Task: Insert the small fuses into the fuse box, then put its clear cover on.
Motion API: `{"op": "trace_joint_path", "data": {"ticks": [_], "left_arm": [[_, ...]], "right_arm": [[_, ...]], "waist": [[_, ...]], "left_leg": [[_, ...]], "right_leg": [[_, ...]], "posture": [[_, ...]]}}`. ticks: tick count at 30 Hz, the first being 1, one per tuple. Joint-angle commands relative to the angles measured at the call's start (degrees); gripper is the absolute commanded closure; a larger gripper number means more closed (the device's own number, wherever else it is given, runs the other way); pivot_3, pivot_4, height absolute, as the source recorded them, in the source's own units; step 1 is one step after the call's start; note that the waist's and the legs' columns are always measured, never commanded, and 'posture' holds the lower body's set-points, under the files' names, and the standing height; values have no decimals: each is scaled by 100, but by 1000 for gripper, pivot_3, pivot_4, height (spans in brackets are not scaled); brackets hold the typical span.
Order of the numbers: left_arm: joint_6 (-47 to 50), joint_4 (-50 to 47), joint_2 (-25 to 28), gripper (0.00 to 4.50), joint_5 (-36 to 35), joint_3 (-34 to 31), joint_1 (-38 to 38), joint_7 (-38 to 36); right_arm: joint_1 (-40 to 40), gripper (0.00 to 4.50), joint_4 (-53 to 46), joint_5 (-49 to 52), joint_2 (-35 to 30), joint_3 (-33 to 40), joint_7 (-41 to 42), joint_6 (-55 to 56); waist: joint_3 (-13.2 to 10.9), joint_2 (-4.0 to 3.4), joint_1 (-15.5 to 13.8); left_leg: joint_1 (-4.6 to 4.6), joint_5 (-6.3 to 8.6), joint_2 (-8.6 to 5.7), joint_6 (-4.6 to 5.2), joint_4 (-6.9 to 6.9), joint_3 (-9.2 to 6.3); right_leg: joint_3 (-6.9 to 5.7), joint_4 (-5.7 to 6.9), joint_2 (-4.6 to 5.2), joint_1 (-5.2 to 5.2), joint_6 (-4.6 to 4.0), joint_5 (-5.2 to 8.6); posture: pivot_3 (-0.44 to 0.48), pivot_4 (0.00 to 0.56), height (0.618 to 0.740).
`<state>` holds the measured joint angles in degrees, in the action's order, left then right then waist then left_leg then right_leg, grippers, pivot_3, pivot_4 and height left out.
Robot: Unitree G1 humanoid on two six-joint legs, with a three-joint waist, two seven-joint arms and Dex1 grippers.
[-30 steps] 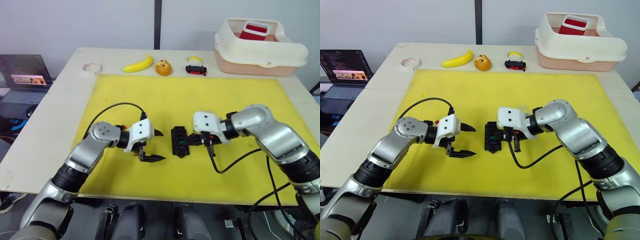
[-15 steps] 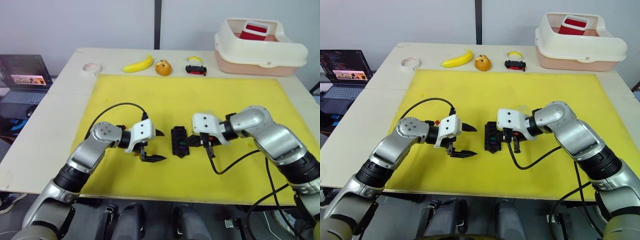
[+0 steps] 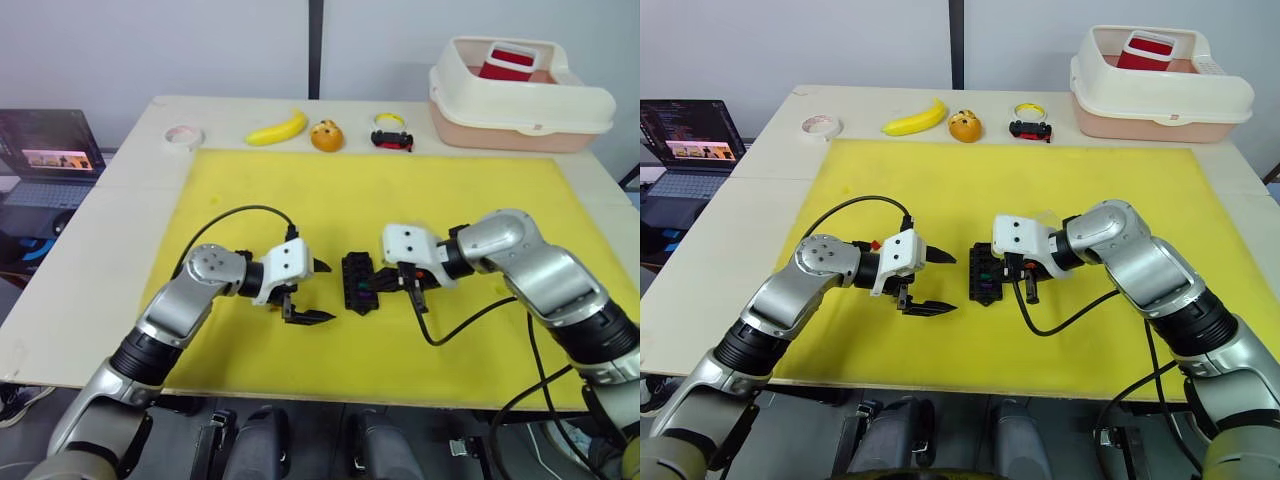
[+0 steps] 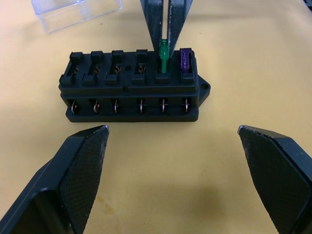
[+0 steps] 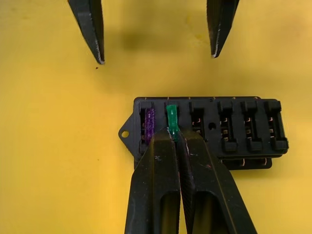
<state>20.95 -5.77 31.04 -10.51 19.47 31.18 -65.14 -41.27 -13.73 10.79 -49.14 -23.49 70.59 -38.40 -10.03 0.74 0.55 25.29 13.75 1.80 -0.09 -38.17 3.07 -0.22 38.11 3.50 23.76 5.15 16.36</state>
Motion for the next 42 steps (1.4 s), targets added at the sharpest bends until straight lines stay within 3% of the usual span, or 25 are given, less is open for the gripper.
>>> {"op": "trace_joint_path", "data": {"ticks": [1,42], "left_arm": [[-59,-195,-24,38,33,19,73,27],[-74,-192,-107,38,60,49,83,176]], "right_arm": [[-113,4500,45,-166,10,-53,39,-4],[-411,4500,498,-1045,218,-443,634,694]], "waist": [[0,0,1],[2,0,6]], "left_leg": [[-1,0,0,0,0,0],[-39,0,0,0,0,-2]], "right_leg": [[0,0,0,-1,0,0],[-2,0,0,-39,0,0]], "posture": [[0,150,740],[0,150,740]]}}
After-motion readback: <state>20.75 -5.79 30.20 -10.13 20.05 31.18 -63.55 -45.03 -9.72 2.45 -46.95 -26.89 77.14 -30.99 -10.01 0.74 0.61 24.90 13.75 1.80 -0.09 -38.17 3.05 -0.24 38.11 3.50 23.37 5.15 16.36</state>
